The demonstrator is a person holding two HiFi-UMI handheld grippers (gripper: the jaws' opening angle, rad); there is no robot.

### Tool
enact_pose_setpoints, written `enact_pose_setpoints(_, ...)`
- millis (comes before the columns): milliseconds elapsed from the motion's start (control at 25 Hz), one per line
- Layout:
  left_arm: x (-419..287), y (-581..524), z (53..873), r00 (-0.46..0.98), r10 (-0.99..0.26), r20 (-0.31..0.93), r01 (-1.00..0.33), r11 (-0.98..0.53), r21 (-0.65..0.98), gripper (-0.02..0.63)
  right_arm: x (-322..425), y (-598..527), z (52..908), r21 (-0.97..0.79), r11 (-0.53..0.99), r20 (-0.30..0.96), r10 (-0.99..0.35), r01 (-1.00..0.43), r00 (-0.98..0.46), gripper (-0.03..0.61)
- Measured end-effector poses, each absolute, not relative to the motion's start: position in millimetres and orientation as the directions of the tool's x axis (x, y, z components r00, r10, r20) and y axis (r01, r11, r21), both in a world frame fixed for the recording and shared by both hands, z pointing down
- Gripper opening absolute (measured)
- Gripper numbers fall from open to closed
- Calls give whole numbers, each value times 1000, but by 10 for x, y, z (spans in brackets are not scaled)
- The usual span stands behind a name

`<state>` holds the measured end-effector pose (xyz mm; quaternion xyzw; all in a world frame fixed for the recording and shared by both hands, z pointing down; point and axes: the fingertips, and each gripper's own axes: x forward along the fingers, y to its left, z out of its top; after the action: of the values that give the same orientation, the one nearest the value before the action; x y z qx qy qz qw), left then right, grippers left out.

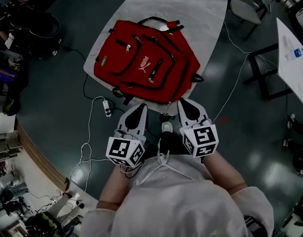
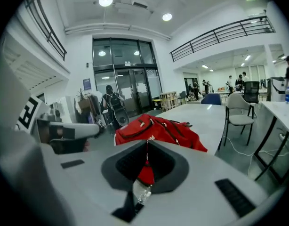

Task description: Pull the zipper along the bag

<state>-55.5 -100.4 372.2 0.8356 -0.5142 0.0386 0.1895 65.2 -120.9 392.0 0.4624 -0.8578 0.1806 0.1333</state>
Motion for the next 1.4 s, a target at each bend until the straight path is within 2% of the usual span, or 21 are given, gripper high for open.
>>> enact_pose_setpoints(440, -283, -1267, 4480, 571, -699, 431, -821, -491, 290, 20, 710, -1525, 4755, -143, 504, 635, -613, -852, -470, 26)
enact_pose_setpoints(1000, 242, -888, 5623, 635, -438, 637, -756, -523, 394, 26, 597, -1746, 5630, -141, 567, 764, -458, -812, -453, 26)
enact_pose_setpoints(1040, 270, -866, 5671, 634, -423, 648, -754, -525, 395, 65, 600, -1742, 5661, -147, 564, 770, -451, -813, -452, 26)
enact_pose_setpoints(1080, 296, -849, 5714, 633, -409, 657, -753, -524, 399, 131, 604, -1732, 5684, -159, 554, 778, -439, -817, -449, 26)
enact_pose_setpoints(1120, 319, -837, 5753, 633, -397, 664, -752, -519, 406, 146, 610, -1722, 5708, -173, 540, 788, -426, -824, -444, 26)
enact_pose_setpoints(1400, 441, -863, 5904, 627, -355, 693, -754, -501, 425, 153, 674, -1681, 5924, -210, 508, 825, -366, -835, -430, 26)
